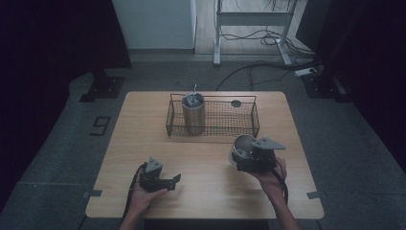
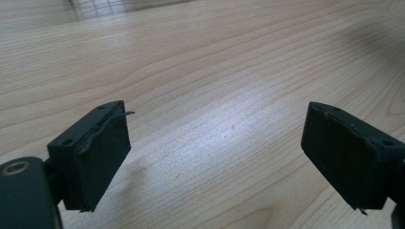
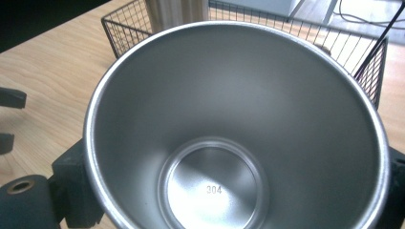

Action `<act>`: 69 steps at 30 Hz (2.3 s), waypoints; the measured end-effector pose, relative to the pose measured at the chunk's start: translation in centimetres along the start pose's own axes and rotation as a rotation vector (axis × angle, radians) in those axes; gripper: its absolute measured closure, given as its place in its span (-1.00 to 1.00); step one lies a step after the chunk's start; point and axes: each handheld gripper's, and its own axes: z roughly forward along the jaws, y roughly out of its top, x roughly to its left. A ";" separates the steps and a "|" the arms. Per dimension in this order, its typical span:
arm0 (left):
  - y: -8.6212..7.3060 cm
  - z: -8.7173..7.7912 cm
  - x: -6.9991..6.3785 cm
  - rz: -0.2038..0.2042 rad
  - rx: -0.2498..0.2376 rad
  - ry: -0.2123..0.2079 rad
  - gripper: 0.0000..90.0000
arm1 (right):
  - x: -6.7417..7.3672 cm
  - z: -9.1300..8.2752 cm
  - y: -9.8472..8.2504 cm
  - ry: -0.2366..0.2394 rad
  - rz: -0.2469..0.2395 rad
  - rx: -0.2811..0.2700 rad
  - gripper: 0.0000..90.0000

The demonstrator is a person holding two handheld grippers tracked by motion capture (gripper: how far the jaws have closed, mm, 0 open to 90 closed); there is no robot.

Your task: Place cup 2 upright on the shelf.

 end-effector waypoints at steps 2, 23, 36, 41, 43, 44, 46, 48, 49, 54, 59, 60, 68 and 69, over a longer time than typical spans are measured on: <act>0.0 0.0 -0.1 0.002 0.001 -0.006 -0.79 | 0.0 -0.3 0.9 0.005 -0.007 -0.008 -0.84; 0.1 0.0 -0.8 0.024 0.001 -0.015 -0.79 | -1.1 0.1 4.6 0.048 -0.011 0.003 -0.84; 0.1 0.2 -1.0 0.030 0.012 -0.021 -0.79 | -1.3 0.6 6.6 0.046 -0.015 -0.003 -0.84; 0.1 0.3 -1.1 0.031 0.015 -0.024 -0.79 | -1.4 0.8 7.2 0.045 -0.034 0.000 -0.84; 0.0 0.3 -1.1 0.034 0.019 -0.023 -0.79 | -1.6 1.1 7.4 0.040 -0.037 0.007 -0.84; 0.0 0.4 -1.1 0.034 0.019 -0.024 -0.79 | -1.6 1.2 7.5 0.039 -0.037 0.009 -0.84; 0.0 0.4 -1.1 0.035 0.020 -0.024 -0.79 | -1.7 1.2 7.6 0.039 -0.036 0.010 -0.84; 0.0 0.4 -1.1 0.034 0.020 -0.024 -0.79 | -1.8 1.4 7.8 0.036 -0.035 0.012 -0.84; 0.0 0.4 -1.1 0.032 0.019 -0.024 -0.79 | -1.9 1.5 7.9 0.036 -0.035 0.015 -0.84; 0.0 0.3 -1.2 0.031 0.004 -0.016 -0.78 | -2.2 2.0 8.2 0.021 -0.041 0.019 -0.84; -0.1 0.4 -1.3 0.034 0.013 -0.020 -0.78 | -2.5 2.3 8.4 0.018 -0.036 0.022 -0.84; -0.1 0.5 -1.3 0.035 0.016 -0.020 -0.78 | -2.6 2.5 8.6 0.017 -0.030 0.024 -0.84; -0.1 0.6 -1.4 0.038 0.024 -0.022 -0.78 | -3.1 2.9 9.0 0.008 -0.031 0.024 -0.84; -0.1 0.6 -1.4 0.038 0.025 -0.022 -0.78 | -3.2 3.0 9.1 0.008 -0.028 0.024 -0.84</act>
